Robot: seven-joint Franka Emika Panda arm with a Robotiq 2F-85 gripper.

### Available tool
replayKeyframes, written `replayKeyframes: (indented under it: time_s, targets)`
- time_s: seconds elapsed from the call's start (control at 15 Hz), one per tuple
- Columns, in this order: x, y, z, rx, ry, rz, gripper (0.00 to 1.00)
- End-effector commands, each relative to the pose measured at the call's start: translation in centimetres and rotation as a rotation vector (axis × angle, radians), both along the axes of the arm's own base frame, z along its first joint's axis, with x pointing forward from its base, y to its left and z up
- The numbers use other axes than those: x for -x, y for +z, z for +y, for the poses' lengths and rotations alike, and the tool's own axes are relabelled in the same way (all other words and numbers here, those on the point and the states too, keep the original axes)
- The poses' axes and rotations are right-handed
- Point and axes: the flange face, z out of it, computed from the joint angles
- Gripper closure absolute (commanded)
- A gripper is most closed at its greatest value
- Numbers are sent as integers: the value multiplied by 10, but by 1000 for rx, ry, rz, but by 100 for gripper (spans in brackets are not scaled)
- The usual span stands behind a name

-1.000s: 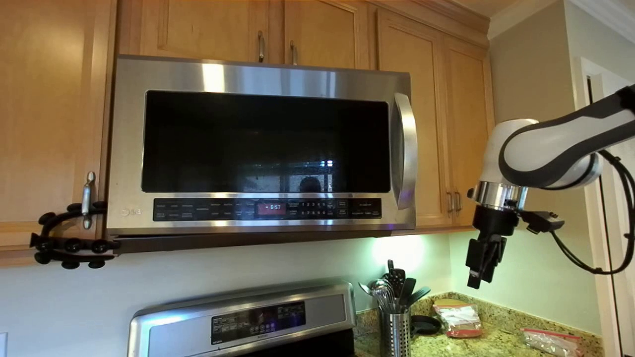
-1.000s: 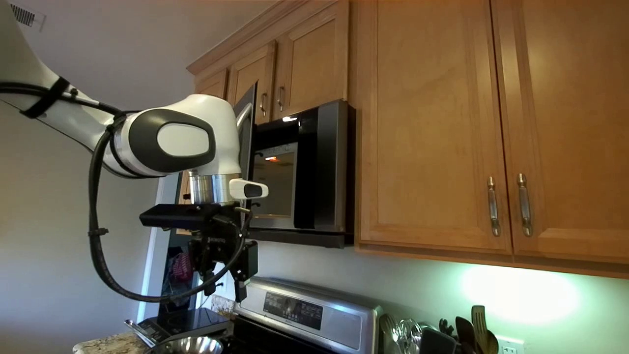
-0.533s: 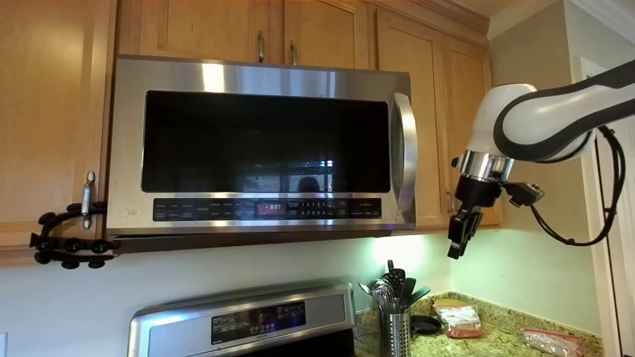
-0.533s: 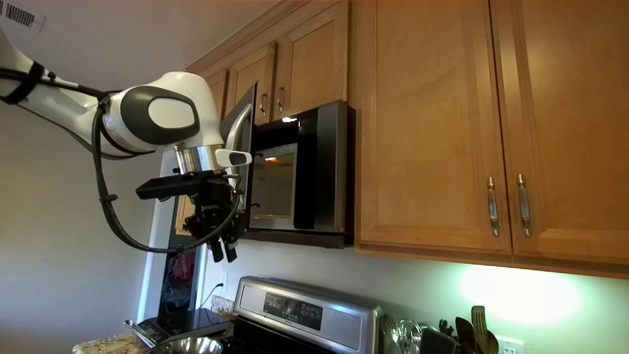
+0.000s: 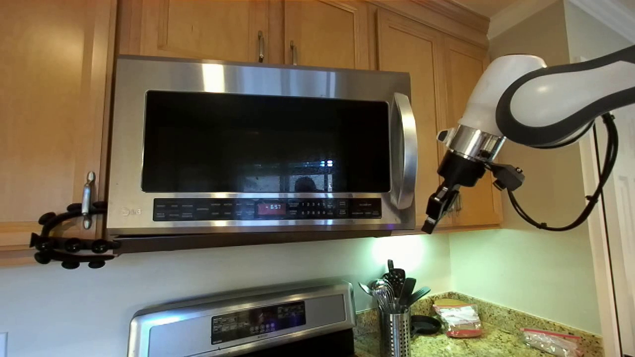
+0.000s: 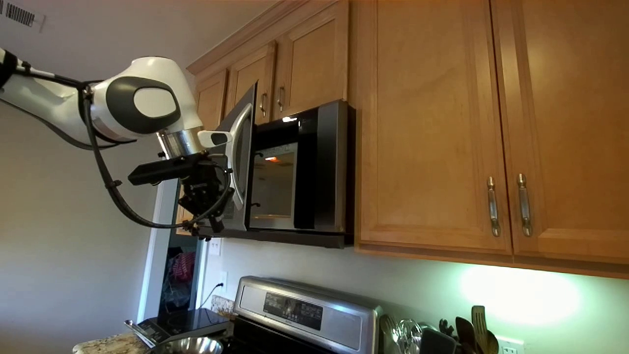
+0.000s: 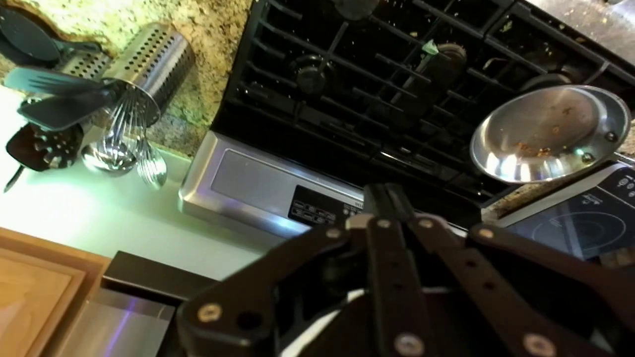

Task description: Close the microwave

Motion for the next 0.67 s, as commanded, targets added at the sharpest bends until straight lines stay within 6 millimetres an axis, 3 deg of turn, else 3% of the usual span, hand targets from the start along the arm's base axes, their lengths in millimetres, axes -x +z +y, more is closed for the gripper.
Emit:
replayKeyframes:
  time_s: [0.0,0.33,0.6]
  targets:
    - [-6,9,13,2,75,-84,98]
    - [-21,10,16,56,201,-191,98]
    - [-45,2,-2,82,292,-258,98]
